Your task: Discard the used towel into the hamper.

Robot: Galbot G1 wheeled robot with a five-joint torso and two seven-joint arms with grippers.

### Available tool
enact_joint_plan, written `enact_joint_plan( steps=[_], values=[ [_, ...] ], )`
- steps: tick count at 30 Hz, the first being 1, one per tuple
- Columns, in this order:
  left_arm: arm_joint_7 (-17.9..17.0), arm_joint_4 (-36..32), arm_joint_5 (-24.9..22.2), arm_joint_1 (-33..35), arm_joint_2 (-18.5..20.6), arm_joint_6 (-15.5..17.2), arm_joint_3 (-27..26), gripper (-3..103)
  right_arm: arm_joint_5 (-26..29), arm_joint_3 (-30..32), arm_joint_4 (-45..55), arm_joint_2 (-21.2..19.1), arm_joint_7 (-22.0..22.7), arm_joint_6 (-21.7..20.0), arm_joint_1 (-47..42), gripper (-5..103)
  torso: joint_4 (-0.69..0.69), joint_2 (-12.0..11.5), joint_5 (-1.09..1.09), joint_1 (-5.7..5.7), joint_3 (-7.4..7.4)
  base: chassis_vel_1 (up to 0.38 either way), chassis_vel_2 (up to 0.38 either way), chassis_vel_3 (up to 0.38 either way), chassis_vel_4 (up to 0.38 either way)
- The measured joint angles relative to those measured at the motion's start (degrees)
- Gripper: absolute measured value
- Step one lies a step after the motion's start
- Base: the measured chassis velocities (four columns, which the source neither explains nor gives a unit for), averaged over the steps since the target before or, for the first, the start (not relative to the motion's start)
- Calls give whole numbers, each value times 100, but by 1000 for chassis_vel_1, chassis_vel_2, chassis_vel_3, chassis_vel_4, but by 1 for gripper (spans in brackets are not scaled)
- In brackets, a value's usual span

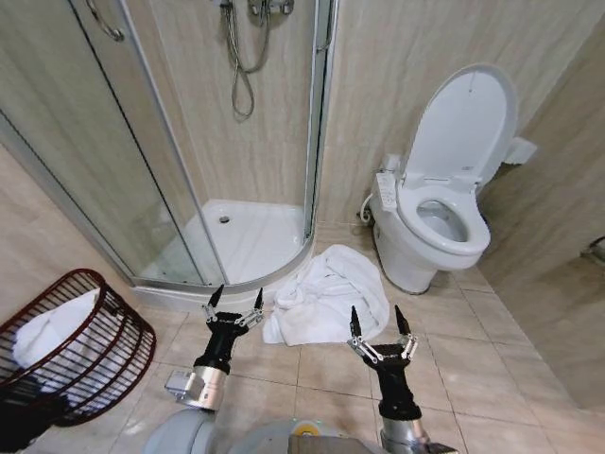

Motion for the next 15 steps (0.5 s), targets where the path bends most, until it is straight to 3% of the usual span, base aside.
enact_joint_plan(
  steps=[11, 15],
  values=[
    [0, 0, 0, 0, -3, 0, 2, 100, 20, 16, -73, -1, -6, 7, 34, 100, 1, 2, 2, 0, 2, -133, -122, 136, 127],
    [1, 0, 0, 0, -6, 0, 4, 100, 289, 99, -155, -2, -496, 247, 108, 100, 1, 3, 4, 0, 3, -152, -152, 145, 135]
  ],
)
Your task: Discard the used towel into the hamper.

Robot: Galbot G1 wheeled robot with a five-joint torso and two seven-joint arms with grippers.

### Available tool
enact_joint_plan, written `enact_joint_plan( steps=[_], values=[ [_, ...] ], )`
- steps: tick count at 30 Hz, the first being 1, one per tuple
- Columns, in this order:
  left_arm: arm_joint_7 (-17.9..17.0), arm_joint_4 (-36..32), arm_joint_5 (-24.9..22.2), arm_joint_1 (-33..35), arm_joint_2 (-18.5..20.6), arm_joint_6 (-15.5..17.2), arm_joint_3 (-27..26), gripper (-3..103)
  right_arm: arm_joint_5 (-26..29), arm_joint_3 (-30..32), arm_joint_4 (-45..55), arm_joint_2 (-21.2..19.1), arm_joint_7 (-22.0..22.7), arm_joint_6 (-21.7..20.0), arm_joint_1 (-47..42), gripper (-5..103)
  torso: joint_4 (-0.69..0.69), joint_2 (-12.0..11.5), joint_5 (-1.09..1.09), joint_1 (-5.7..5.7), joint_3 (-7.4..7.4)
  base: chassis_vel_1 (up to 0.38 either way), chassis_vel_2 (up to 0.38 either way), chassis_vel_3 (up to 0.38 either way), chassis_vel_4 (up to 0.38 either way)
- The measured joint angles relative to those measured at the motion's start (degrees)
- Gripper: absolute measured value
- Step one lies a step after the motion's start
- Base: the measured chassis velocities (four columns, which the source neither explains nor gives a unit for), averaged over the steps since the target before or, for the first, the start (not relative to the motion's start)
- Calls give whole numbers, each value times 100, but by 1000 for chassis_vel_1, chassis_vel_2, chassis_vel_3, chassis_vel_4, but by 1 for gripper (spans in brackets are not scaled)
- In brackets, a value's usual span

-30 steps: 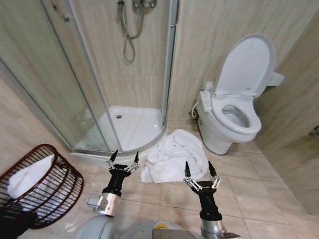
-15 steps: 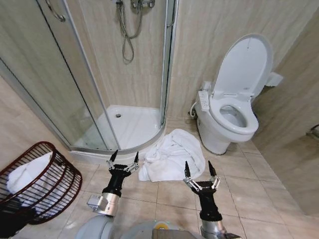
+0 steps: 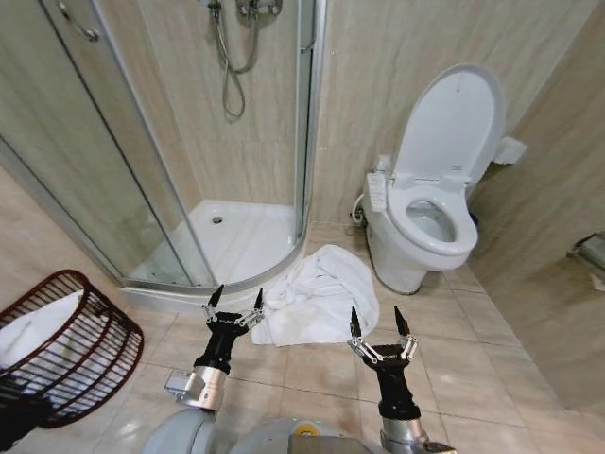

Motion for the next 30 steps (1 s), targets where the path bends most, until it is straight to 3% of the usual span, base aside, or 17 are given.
enact_joint_plan(
  steps=[7, 11, 15, 20, 22, 25, 30],
  values=[
    [0, 0, 0, 0, 2, 0, -2, 100, 215, 252, -74, 1, -164, 55, 159, 100, 0, 1, -4, 0, 0, -27, -29, 23, 20],
    [0, 0, 0, 0, 6, 0, -3, 100, 413, 411, -110, 2, 90, -28, 268, 100, 0, -3, -5, 0, -5, 11, 21, -30, -17],
    [-1, 0, 0, 0, 4, 0, -3, 100, 762, 662, -191, -27, 379, -249, 373, 100, 0, -20, -3, 0, -22, 0, 0, 0, 0],
    [0, 0, 0, 0, 3, 0, -2, 100, 1545, 1254, -418, -335, 744, -822, 558, 100, 1, -52, -2, 0, -55, 21, 24, 57, 37],
    [-1, 0, 0, 0, 4, 0, -2, 100, 1687, 1368, -491, -392, 782, -934, 608, 100, 1, -60, -1, 0, -63, 39, 41, 66, 58],
    [0, 0, 0, 0, 4, 0, -2, 100, 2272, 1838, -901, -594, 840, -1446, 853, 100, 0, -93, -1, 0, -95, 62, 74, 77, 75],
    [-1, 0, 0, 0, 4, 0, -2, 100, 2520, 2096, -1428, -842, 875, -1639, 1062, 100, 0, -119, -2, 0, -122, 91, 86, 87, 83]
  ],
)
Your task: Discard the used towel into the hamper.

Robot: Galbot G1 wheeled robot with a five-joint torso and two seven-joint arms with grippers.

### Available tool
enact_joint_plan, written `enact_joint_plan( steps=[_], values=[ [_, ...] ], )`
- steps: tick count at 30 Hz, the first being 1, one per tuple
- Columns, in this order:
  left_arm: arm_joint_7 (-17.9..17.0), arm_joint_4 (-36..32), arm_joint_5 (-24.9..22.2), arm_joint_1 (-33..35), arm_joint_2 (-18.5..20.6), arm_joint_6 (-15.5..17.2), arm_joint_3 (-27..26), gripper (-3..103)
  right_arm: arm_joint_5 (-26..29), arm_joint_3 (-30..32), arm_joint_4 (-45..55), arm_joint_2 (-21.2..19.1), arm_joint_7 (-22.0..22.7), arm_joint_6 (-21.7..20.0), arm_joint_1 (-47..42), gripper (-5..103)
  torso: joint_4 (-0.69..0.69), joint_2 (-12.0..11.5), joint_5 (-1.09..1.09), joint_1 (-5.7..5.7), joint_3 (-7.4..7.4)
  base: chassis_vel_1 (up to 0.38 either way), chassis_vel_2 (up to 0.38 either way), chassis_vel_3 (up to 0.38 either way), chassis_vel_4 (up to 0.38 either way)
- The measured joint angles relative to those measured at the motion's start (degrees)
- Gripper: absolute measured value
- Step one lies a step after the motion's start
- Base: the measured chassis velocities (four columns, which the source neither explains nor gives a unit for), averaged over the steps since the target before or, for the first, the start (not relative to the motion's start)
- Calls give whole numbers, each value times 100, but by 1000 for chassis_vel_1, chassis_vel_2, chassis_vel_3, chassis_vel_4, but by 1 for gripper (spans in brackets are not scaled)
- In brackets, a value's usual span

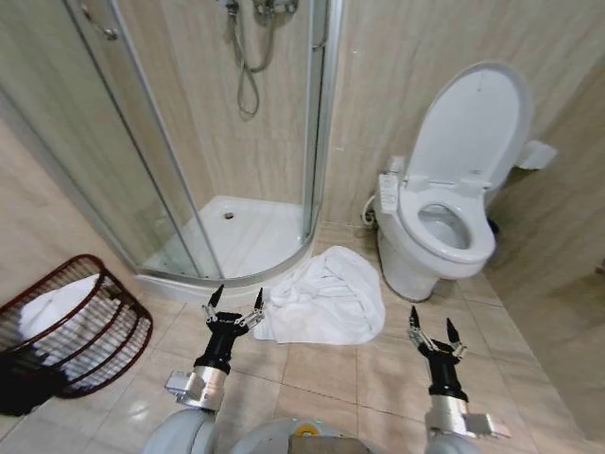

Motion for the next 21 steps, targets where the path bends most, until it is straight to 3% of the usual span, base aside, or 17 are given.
enact_joint_plan(
  steps=[15, 19, 21],
  values=[
    [0, 0, 0, 0, -1, 0, 0, 100, 97, -271, -2532, -1203, 111, -584, 1317, 100, -2, -106, 0, 0, -108, 115, 120, 112, 115],
    [-1, 0, 0, 0, -3, 0, 0, 100, 103, -319, -2885, -1293, 107, -588, 1484, 100, -1, -116, -3, 0, -119, 106, 118, 126, 122],
    [-1, 0, 0, 0, 0, 0, -1, 100, 228, -471, -3636, -1485, 43, -612, 1817, 100, -1, -122, 4, 0, -124, 111, 119, 91, 84]
  ],
)
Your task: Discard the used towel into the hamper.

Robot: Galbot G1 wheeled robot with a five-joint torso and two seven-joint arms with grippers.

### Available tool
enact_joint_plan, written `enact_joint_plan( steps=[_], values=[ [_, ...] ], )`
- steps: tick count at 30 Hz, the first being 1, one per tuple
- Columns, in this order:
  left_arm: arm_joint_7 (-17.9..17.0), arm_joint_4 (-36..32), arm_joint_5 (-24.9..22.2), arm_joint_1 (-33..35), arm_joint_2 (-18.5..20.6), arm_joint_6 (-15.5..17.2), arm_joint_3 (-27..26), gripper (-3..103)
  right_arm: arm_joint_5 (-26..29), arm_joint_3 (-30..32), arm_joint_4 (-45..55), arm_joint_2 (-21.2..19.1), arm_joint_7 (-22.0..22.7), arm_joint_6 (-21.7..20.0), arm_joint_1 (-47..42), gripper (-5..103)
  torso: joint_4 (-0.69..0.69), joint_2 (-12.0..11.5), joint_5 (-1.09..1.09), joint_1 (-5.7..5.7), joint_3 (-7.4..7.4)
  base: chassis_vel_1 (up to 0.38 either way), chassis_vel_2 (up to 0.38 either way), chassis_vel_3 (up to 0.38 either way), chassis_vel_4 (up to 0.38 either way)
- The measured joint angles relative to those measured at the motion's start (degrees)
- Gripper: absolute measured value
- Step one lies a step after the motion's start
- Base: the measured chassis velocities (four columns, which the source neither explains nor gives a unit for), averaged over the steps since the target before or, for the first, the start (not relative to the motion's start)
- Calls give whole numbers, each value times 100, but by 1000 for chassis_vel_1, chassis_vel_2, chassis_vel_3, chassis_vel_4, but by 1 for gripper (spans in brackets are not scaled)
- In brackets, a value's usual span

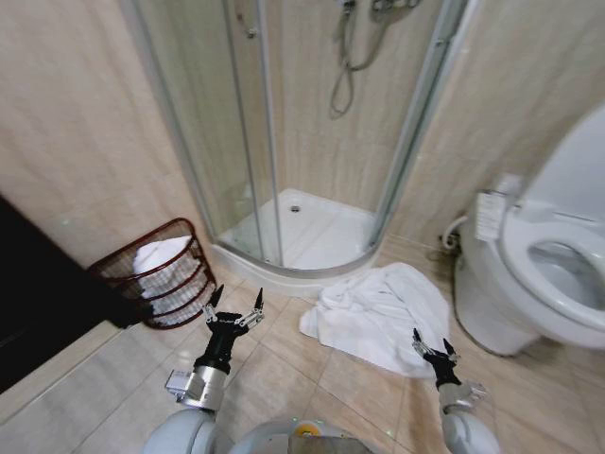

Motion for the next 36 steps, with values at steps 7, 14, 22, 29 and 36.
enact_joint_plan(
  steps=[7, 14, 22, 29, 36],
  values=[
    [0, 0, 0, 0, -1, 0, 1, 100, -52, -255, -1219, -259, -536, -143, 754, 100, -1, 0, -4, 0, -1, 31, 37, 26, 26],
    [1, 0, 0, 0, -1, 0, 1, 100, -691, -406, -2823, -413, -470, 51, 1720, 100, 0, -5, -3, 0, -6, 0, 0, 0, 0],
    [1, 0, 0, 0, 0, 0, 1, 100, -271, -440, -3207, -550, -352, -518, 2072, 100, 0, -106, -4, 0, -105, 0, 0, 0, 0],
    [1, 0, 0, 0, -1, 0, 0, 100, 359, -393, -3740, -610, -442, -998, 2354, 100, 0, -138, -7, 0, -138, 2, 3, 4, 7],
    [1, 0, 0, 0, 0, 0, 1, 100, 620, -357, -3876, -593, -657, -1501, 2447, 100, 1, -146, -16, 0, -147, 0, 0, 0, 0]
  ],
)
